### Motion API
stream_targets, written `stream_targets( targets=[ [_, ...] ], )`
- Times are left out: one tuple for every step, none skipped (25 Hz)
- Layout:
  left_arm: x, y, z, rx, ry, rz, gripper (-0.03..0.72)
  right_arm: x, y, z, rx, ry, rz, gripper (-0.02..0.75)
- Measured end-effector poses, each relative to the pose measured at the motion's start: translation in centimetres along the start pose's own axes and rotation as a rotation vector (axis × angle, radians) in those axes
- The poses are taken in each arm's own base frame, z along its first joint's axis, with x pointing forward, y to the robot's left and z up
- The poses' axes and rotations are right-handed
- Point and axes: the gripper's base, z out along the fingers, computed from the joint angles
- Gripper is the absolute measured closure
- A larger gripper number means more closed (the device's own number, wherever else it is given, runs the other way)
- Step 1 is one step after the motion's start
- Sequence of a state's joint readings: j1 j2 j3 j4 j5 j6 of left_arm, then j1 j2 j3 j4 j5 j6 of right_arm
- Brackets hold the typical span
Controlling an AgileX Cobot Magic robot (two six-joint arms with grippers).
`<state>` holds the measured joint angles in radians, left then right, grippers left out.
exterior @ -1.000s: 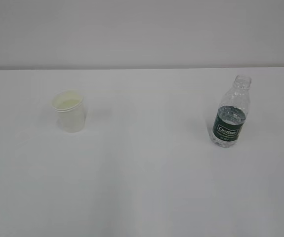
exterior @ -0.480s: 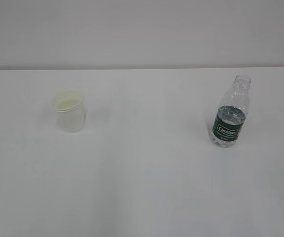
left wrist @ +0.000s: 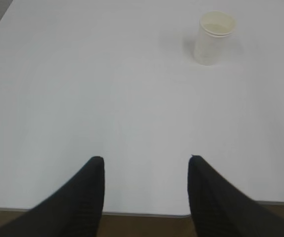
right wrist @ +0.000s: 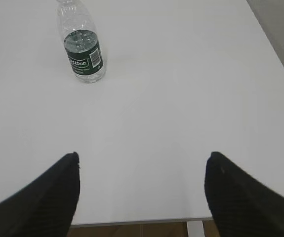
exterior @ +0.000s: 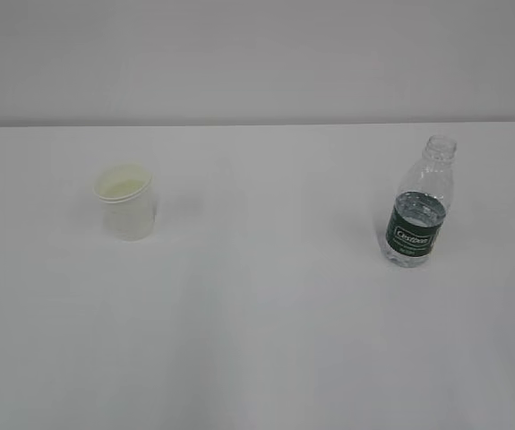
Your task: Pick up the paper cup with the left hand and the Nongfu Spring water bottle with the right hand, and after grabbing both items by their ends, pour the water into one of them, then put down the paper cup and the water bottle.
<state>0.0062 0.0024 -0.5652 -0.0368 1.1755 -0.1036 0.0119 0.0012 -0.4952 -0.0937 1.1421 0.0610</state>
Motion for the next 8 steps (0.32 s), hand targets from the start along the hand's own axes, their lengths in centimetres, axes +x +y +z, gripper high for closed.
stream_targets(
  targets=[
    [0.00, 0.00, 0.00, 0.000, 0.000, 0.000, 0.302, 0.00, 0.00, 0.00, 0.000, 0.000, 0.000, 0.149],
    [0.00, 0.00, 0.00, 0.000, 0.000, 0.000, 0.302, 0.00, 0.00, 0.00, 0.000, 0.000, 0.000, 0.149],
    [0.00, 0.00, 0.00, 0.000, 0.000, 0.000, 0.302, 0.00, 0.00, 0.00, 0.000, 0.000, 0.000, 0.149],
    [0.00, 0.00, 0.00, 0.000, 0.000, 0.000, 0.302, 0.00, 0.00, 0.00, 0.000, 0.000, 0.000, 0.149],
    [0.00, 0.00, 0.00, 0.000, 0.000, 0.000, 0.302, 0.00, 0.00, 0.00, 0.000, 0.000, 0.000, 0.149],
    [0.00, 0.00, 0.00, 0.000, 0.000, 0.000, 0.302, 0.00, 0.00, 0.00, 0.000, 0.000, 0.000, 0.149],
    [0.00, 0.00, 0.00, 0.000, 0.000, 0.000, 0.302, 0.00, 0.00, 0.00, 0.000, 0.000, 0.000, 0.149],
    [0.00, 0.00, 0.00, 0.000, 0.000, 0.000, 0.303, 0.00, 0.00, 0.00, 0.000, 0.000, 0.000, 0.149]
  ],
)
